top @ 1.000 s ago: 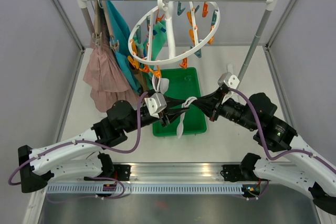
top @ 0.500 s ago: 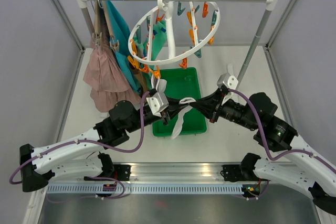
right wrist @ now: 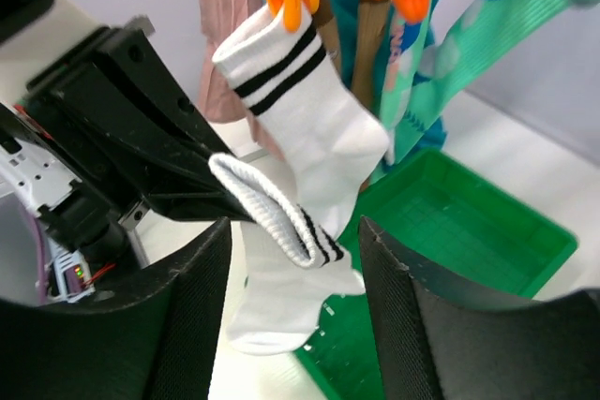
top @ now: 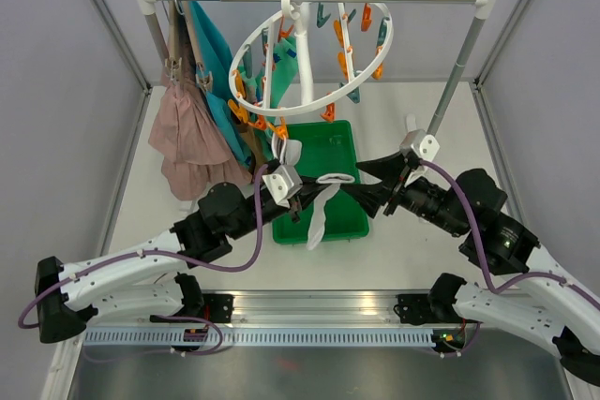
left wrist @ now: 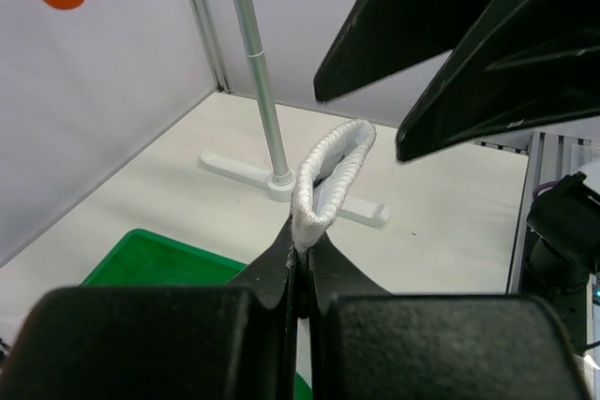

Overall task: Clip the socks to the hanger
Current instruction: Pick up the sock from the bin, then open the clamp at the hanger.

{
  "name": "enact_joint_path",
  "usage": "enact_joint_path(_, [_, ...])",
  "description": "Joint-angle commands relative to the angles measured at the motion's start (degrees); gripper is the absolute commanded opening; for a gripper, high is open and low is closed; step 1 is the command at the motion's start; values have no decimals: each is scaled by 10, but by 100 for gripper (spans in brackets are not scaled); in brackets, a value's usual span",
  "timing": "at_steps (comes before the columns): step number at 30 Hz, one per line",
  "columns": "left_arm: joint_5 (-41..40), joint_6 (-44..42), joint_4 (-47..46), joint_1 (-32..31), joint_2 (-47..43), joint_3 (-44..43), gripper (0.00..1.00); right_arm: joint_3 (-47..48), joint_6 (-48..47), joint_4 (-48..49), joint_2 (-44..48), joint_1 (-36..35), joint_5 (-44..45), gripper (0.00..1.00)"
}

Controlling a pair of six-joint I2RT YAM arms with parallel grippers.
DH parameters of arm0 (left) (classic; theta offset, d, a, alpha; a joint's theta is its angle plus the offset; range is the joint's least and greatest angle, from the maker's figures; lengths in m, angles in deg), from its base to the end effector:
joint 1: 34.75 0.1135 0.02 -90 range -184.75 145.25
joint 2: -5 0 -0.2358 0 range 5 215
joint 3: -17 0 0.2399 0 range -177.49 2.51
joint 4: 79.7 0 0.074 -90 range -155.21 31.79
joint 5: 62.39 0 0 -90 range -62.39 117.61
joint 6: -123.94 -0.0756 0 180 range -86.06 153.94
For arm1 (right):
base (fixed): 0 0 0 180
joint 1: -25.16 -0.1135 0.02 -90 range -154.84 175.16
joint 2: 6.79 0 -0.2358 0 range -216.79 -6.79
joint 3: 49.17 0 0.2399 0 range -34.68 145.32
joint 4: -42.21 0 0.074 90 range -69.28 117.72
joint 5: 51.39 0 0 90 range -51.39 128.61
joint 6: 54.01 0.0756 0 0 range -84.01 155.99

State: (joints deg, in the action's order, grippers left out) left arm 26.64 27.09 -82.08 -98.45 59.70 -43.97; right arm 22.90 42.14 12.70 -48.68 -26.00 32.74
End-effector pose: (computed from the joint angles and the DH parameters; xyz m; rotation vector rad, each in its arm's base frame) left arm 0.1208 -0.2416 0.3546 0.8366 1.2078 -0.8028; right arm 0.1201 0.1614 0.3933 -0.6992 1.4676 0.8607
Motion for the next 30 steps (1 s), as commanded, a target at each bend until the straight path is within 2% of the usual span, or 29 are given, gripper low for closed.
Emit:
enact_joint_path(1, [-26,-4,-25,1,-18,10,2,30,-43,47,13,-2,32,63])
enact_joint_path(5, [-40,8,-29,1,-37,25,2,45,-90,84,-6,-2,17,65])
enact_joint_path(14, [-56,11,-23,1,-46,38,2,120,-179,127,-113,-2,37,70])
enact_joint_path(30, [-59,-7,-17,1,-51,31,2,169,-233,146,-188,-1,88,74])
